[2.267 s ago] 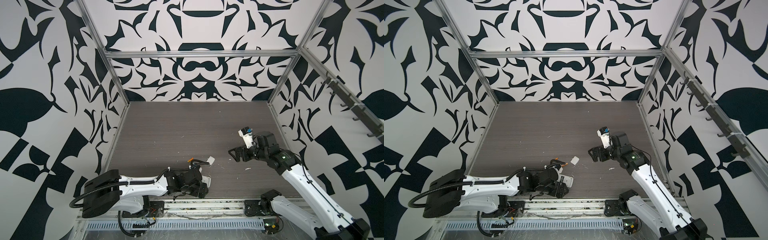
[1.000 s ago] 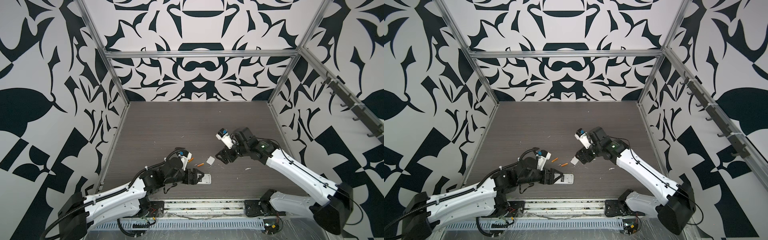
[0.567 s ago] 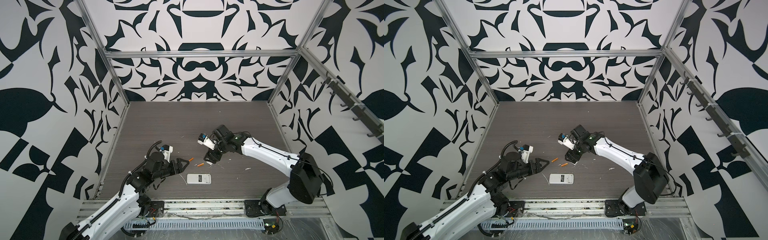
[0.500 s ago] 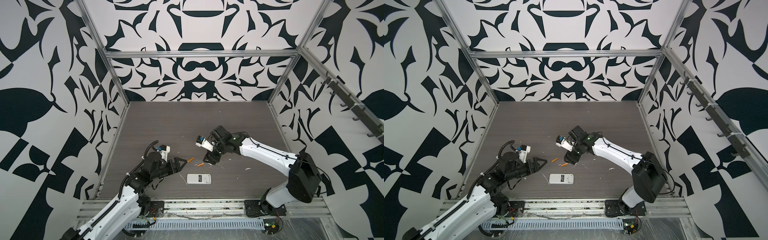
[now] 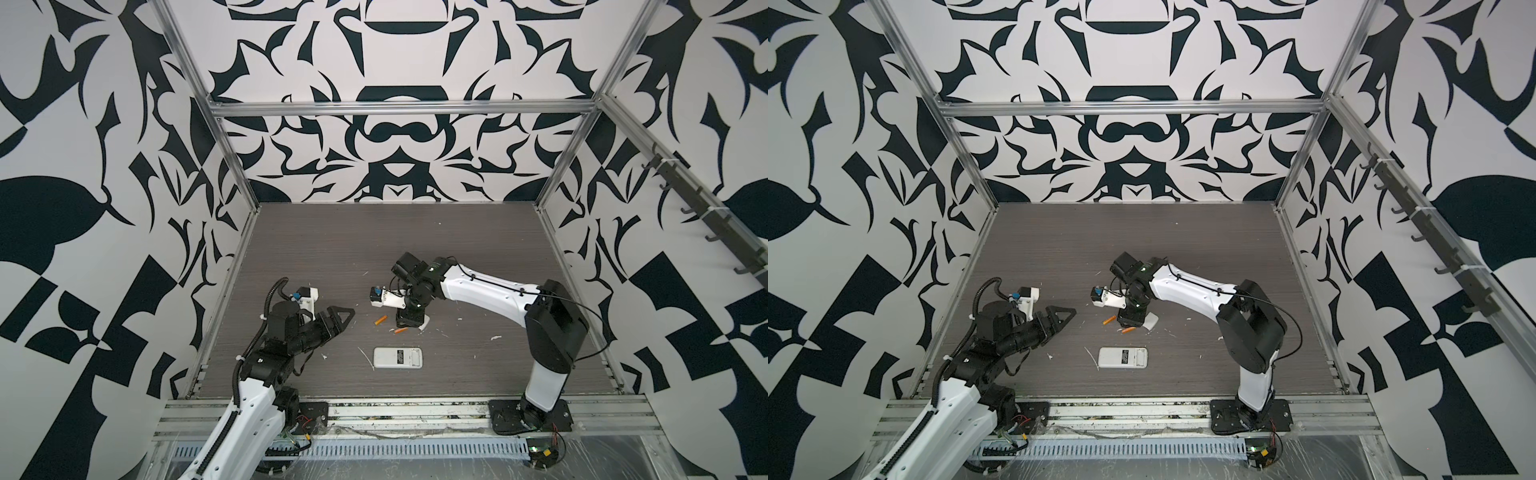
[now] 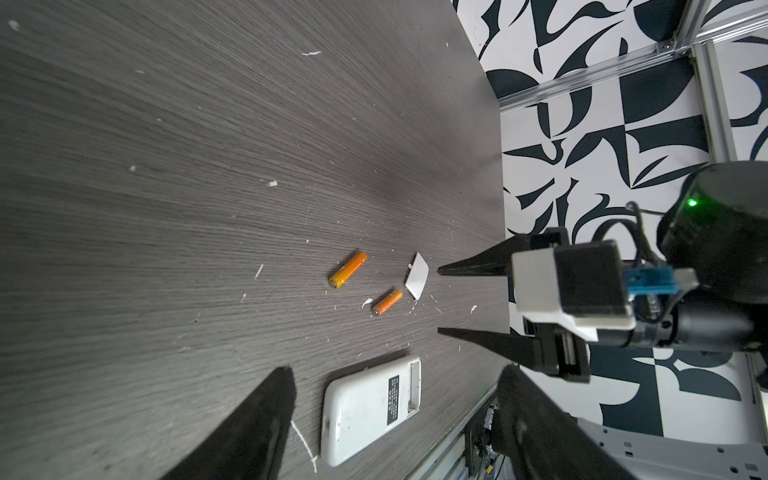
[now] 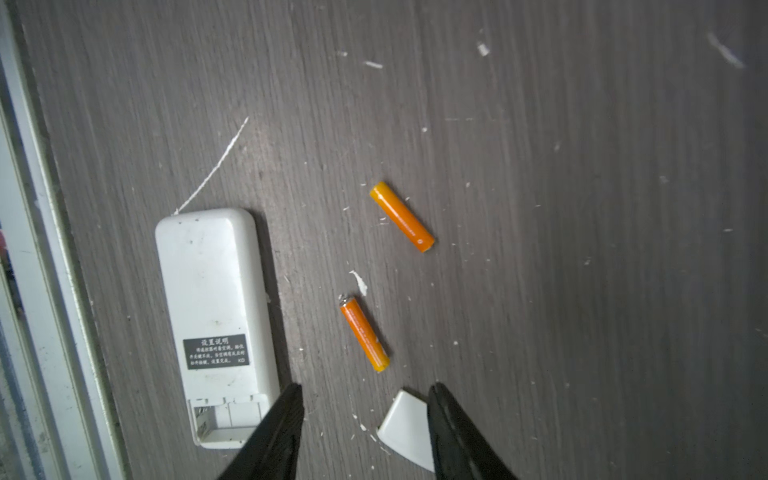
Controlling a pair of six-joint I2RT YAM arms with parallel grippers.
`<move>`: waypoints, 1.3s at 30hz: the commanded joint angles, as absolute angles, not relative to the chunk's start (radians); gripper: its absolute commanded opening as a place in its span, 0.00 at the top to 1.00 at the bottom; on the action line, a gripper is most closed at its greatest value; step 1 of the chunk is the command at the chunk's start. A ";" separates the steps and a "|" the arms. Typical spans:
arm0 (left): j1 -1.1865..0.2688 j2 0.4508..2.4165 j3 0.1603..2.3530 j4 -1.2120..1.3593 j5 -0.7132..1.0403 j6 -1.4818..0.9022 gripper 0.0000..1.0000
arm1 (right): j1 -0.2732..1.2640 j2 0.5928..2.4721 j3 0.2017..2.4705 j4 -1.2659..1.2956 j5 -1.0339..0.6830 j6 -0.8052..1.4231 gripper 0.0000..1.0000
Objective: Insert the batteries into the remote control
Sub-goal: 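Release the remote with the left gripper while the right moves toward the orange batteries, then move the open left gripper over the orange battery nearest the remote while the right hovers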
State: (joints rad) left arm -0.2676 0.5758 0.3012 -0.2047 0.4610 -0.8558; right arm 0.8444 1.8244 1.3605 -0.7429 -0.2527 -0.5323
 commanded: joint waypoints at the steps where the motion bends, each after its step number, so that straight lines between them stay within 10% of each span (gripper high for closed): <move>1: -0.263 0.580 0.307 -0.222 0.460 -0.827 0.22 | 0.847 1.810 1.388 -0.764 -0.245 -0.547 0.49; 18: -0.429 0.798 0.566 -0.474 0.172 -0.894 0.41 | 0.841 1.678 1.236 -0.577 -0.220 -0.426 0.44; 39: -0.673 1.569 1.125 -0.838 0.030 -0.462 0.49 | 0.630 1.221 0.865 -0.474 -0.242 0.125 0.22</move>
